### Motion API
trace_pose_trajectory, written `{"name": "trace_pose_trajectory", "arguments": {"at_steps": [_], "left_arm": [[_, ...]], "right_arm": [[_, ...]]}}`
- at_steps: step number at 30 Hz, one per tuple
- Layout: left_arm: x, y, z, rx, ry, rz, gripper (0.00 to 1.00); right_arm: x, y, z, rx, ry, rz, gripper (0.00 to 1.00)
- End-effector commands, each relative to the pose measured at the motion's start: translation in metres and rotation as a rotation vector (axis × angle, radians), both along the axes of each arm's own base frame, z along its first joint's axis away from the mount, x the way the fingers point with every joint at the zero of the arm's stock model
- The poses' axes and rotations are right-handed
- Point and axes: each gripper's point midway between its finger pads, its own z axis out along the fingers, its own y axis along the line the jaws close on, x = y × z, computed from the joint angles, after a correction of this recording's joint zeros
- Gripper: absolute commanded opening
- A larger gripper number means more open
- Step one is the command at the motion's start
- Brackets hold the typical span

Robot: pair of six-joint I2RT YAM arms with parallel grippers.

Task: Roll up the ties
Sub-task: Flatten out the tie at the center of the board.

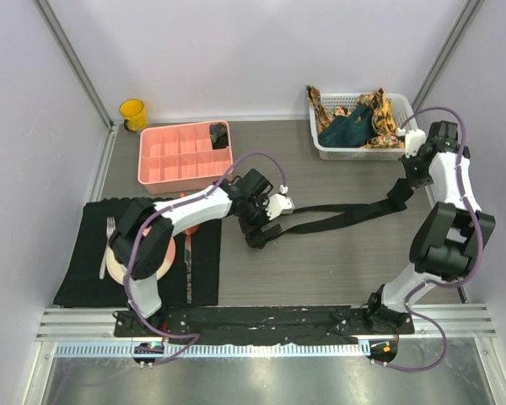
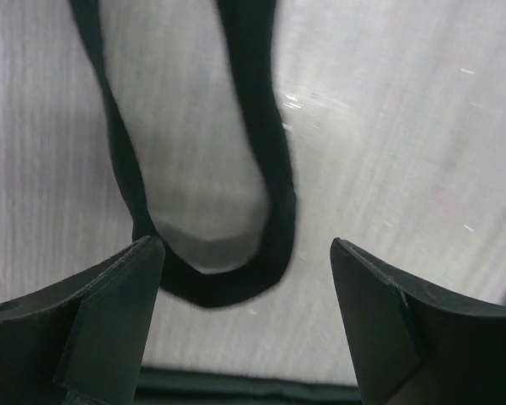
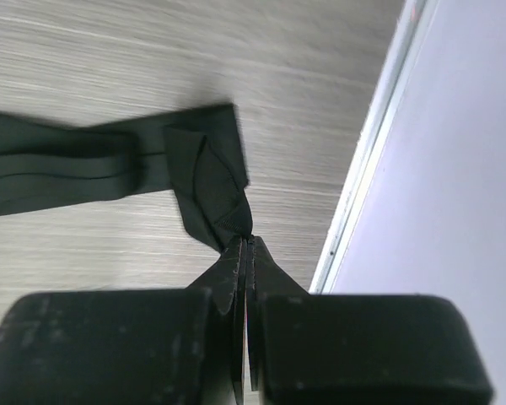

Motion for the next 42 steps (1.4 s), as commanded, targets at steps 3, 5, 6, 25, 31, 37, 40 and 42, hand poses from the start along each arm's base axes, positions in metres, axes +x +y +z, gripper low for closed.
{"name": "trace_pose_trajectory", "arguments": {"at_steps": [3,5,6,25,31,37,40,42], "left_arm": [[0.035,-0.018,0.008,-0.021,-0.085,0.037,0.81],[0.035,-0.016,0.005,-0.004,-0.072,0.036,0.79],[0.035,-0.015,0.004,0.003,-0.071,0.034,0.79],[0.017,0.019,-0.006,0.028,0.069,0.077,0.65],[0.017,0.020,-0.007,0.030,0.072,0.082,0.64],[0.017,0.023,-0.014,0.052,0.078,0.090,0.62],[0.016,0.028,-0.018,0.073,0.083,0.088,0.59],[0.014,0.031,-0.020,0.085,0.088,0.087,0.55]], "right_arm": [[0.017,-0.066,0.001,-0.125,-0.002,-0.121,0.01],[0.017,-0.070,-0.010,-0.120,0.056,-0.125,0.16],[0.027,-0.065,0.003,-0.089,0.024,-0.097,0.22],[-0.034,0.154,-0.050,0.224,0.259,0.506,0.52],[-0.031,0.172,-0.081,0.204,0.272,0.449,0.51],[-0.027,0.170,-0.110,0.166,0.301,0.402,0.51],[-0.026,0.162,-0.124,0.125,0.309,0.370,0.50],[-0.027,0.157,-0.127,0.102,0.310,0.354,0.44]]}}
